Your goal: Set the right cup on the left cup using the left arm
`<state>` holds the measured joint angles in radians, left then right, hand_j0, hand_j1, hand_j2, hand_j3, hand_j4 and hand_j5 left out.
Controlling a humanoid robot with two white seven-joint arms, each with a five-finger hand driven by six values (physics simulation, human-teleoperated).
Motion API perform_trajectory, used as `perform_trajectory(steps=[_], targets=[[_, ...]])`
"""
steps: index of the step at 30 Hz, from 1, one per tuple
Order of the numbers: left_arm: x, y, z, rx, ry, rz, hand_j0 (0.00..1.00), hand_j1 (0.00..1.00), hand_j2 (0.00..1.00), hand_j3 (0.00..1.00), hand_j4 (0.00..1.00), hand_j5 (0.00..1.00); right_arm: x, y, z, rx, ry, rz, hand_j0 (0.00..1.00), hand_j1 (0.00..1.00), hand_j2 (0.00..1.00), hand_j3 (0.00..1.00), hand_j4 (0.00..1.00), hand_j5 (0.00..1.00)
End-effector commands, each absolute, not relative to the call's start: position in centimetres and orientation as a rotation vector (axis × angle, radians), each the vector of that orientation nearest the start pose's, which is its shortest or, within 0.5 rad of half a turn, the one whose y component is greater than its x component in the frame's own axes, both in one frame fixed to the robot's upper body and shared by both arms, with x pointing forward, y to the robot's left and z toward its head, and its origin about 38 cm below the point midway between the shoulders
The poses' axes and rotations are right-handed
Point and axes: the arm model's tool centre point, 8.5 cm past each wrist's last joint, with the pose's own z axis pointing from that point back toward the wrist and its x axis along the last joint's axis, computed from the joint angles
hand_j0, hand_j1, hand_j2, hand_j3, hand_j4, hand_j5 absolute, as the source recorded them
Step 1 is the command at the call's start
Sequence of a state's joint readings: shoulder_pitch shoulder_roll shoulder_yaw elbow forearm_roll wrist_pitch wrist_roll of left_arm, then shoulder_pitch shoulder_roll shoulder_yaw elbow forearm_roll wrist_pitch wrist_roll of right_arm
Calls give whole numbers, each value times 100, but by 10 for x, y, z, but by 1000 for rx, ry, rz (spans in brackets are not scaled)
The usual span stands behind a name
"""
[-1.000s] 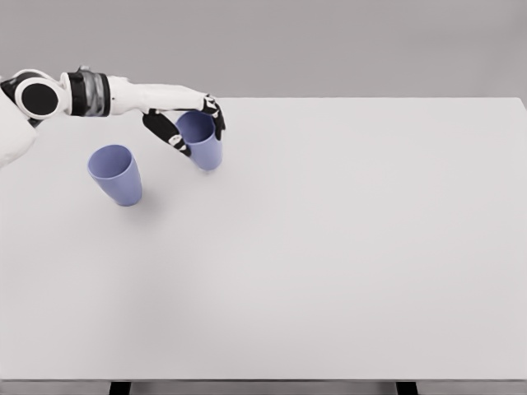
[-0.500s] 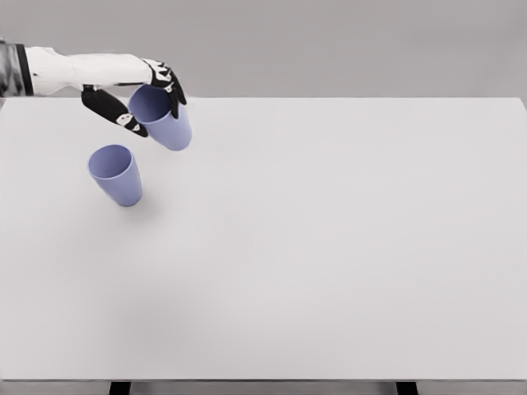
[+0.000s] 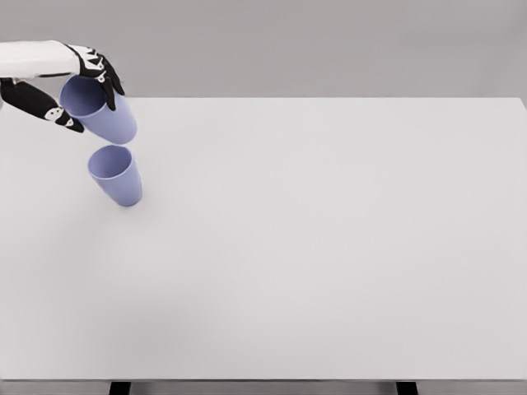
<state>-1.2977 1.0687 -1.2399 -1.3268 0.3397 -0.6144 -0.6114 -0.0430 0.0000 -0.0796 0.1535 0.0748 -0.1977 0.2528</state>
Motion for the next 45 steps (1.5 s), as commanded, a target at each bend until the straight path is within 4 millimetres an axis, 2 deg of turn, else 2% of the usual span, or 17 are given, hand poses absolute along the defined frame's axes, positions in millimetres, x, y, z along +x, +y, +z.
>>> perform_trajectory(steps=[1, 9, 14, 26, 45], targets=[[450, 360, 355, 192, -1488, -1885, 49, 49, 49, 49, 49, 49, -5, -246, -256, 177, -88, 9, 100, 100, 100, 100, 100, 100], [441, 372, 341, 181, -1431, -1882, 49, 49, 49, 49, 49, 49, -5, -246, -256, 177, -88, 9, 100, 100, 100, 100, 100, 100], [441, 372, 331, 162, -1417, -1878, 49, 49, 49, 49, 49, 49, -5, -246, -256, 177, -88, 9, 100, 100, 100, 100, 100, 100], [454, 373, 327, 175, -1414, -1852, 49, 49, 49, 49, 49, 49, -5, -246, -256, 177, -88, 9, 100, 100, 100, 100, 100, 100], [452, 375, 318, 162, -1398, -1849, 50, 50, 50, 50, 50, 50, -5, -246, -256, 177, -88, 9, 100, 100, 100, 100, 100, 100]])
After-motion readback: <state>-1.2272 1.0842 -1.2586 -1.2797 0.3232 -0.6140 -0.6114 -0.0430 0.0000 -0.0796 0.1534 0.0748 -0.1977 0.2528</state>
